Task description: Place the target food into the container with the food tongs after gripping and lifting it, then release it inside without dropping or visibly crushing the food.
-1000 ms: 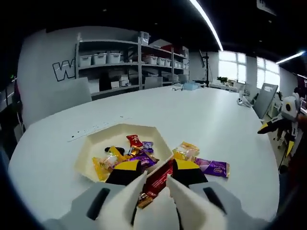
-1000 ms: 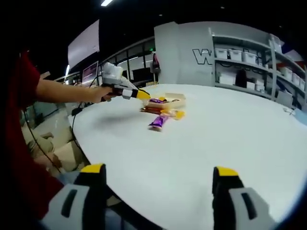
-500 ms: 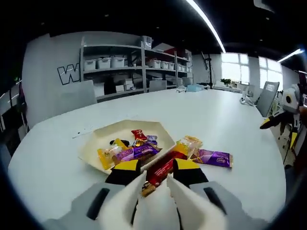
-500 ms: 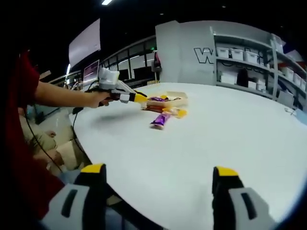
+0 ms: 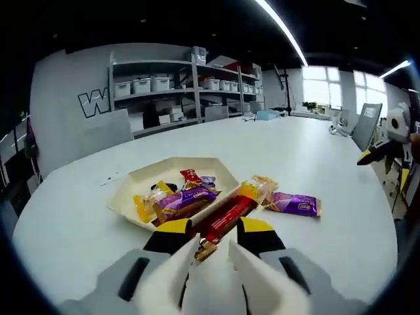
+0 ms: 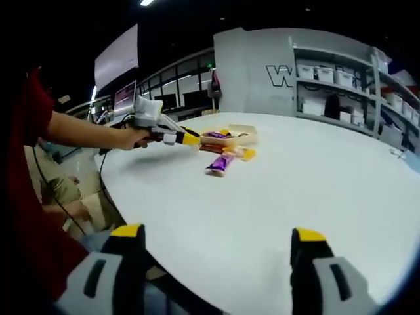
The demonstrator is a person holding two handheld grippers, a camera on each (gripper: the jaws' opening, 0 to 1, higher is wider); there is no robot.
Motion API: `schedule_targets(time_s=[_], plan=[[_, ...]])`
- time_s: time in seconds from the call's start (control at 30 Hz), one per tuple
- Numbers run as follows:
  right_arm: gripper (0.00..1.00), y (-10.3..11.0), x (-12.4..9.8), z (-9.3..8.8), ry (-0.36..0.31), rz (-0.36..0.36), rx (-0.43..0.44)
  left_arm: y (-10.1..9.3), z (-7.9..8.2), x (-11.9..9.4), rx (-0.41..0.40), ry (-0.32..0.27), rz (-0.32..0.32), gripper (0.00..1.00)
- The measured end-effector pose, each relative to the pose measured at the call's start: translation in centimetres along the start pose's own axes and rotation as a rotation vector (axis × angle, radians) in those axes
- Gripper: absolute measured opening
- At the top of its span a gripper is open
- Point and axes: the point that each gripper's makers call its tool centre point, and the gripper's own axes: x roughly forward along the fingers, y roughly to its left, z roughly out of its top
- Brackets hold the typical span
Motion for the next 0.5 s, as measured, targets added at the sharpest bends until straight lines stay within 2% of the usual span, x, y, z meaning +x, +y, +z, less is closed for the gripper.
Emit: schedule_targets(time_s=[0.33, 0.5], plan=[[0.90, 0.4, 0.3, 0.2, 0.001, 0.011, -0.011, -1.7, -0.6, -1.7, 0.005, 0.014, -0.030, 0.26], [0.90, 0.7, 0.4, 0.2, 0.005, 0.018, -0.016, -2.6, -0.8, -2.8, -0.018, 0.017, -0.041, 0.26]])
